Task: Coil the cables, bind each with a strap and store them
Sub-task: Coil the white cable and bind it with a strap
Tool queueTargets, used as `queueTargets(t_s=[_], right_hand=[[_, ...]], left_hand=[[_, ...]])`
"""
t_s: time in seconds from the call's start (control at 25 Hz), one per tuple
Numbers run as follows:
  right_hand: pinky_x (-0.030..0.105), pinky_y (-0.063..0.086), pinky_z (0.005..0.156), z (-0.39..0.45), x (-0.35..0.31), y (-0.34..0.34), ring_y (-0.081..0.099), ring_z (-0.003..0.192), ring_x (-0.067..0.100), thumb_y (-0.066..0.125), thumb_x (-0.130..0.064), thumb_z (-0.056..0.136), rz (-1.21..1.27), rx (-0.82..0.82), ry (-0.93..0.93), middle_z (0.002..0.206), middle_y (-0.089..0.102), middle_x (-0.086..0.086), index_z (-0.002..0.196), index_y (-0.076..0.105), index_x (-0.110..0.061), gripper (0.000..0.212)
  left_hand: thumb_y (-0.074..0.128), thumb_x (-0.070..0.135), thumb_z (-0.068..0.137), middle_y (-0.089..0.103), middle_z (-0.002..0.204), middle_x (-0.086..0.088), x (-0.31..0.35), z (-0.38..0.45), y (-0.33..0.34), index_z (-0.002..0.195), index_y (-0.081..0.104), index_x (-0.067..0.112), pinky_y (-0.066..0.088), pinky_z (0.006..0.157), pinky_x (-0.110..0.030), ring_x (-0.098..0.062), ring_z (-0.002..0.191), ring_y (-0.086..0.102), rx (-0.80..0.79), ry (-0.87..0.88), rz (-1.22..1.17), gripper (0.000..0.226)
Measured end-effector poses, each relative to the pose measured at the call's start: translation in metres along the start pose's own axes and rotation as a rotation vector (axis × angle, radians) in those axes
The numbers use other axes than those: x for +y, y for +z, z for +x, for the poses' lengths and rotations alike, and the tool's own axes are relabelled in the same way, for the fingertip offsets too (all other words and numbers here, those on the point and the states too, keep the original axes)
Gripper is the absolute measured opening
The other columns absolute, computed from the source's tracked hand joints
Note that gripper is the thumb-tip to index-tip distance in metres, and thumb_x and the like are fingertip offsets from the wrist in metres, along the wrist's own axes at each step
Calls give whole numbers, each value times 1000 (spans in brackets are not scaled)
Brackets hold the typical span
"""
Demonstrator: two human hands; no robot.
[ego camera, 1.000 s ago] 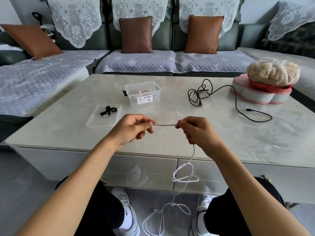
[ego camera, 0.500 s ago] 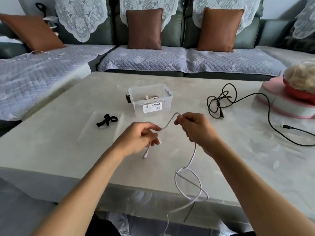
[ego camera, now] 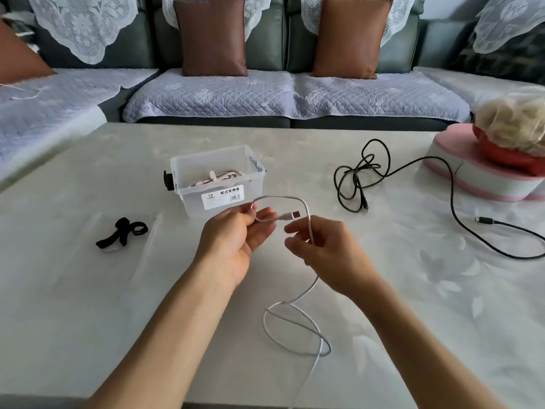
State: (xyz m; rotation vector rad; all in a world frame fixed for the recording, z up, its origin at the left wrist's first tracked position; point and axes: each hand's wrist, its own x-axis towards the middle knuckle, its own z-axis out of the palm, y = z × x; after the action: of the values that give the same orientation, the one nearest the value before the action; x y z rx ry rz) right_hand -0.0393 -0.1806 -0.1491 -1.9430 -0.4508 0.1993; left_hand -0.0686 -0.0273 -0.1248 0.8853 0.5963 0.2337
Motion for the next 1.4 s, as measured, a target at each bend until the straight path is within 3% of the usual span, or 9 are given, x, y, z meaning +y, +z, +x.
queueTargets(t_s=[0.08, 0.2, 0.32, 0.4, 0.68, 0.84, 1.08, 1.24, 1.4], right_hand=[[21, 40, 51, -2, 4, 4, 47, 51, 9, 69, -29, 89, 68, 71, -63, 62, 61, -9, 88, 70, -29, 2], [30, 35, 50, 2, 9, 0, 41, 51, 17, 57, -33, 97, 235, 158, -90, 68, 64, 7, 85, 71, -21, 21], [29, 34, 51, 6, 10, -6, 42, 52, 16, 52, -29, 100, 262, 179, -34, 64, 62, -3, 82, 70, -13, 29], [26, 34, 51, 5, 8, -5, 42, 51, 11, 51, -32, 100, 219, 153, -38, 58, 57, -9, 74, 68, -16, 35], [19, 33, 51, 1, -2, -5, 40, 44, 3, 45, -37, 101, 89, -56, -41, 44, 49, -14, 69, 58, -15, 42], [24, 41, 57, -3, -3, -11, 53, 57, 7, 58, -20, 96, 144, -107, 29, 64, 66, -9, 88, 66, -8, 17], [23, 46, 56, -7, 2, -14, 52, 53, 7, 59, -14, 95, 107, 25, -40, 58, 59, -6, 92, 75, -9, 17], [32, 51, 62, -13, -3, -12, 55, 57, 7, 58, -16, 96, 1, -66, -73, 60, 59, -6, 91, 75, -14, 18], [28, 53, 66, -13, -5, -17, 61, 64, 11, 60, -9, 92, 165, -96, 71, 66, 66, -4, 93, 74, -11, 14]], left_hand=[[50, 0, 98, 74, 86, -15, -10, -5, 6, 94, 60, 4, 59, 58, -27, -22, 72, 75, 0, 34, 110, 11], [52, 2, 96, 77, 85, -9, -17, -14, 7, 91, 63, 9, 58, 62, -30, -22, 79, 75, -60, 102, 400, 14], [57, 3, 89, 76, 78, -2, -14, -21, 1, 84, 66, 13, 57, 67, -30, -19, 81, 74, -168, 184, 869, 14], [61, 7, 86, 75, 78, -1, -12, -24, -1, 82, 69, 16, 57, 68, -30, -18, 80, 72, -240, 213, 993, 13], [66, 16, 91, 69, 68, -3, -3, -19, -7, 86, 76, 13, 48, 51, -25, -14, 57, 58, -260, 233, 788, 11], [64, 3, 91, 71, 72, -13, 1, -20, -8, 84, 69, 2, 52, 51, -23, -18, 56, 65, -197, 135, 594, 8], [64, 5, 89, 75, 82, -13, 10, -26, -16, 88, 67, 5, 54, 62, -28, -22, 71, 70, -340, 83, 871, 3], [63, 20, 93, 74, 82, -6, 11, -24, -15, 98, 74, 12, 52, 58, -26, -16, 66, 66, -342, 166, 713, 15], [61, 5, 93, 73, 75, -6, 6, -19, -16, 86, 75, 11, 54, 55, -21, -12, 60, 64, -242, 230, 620, 17]])
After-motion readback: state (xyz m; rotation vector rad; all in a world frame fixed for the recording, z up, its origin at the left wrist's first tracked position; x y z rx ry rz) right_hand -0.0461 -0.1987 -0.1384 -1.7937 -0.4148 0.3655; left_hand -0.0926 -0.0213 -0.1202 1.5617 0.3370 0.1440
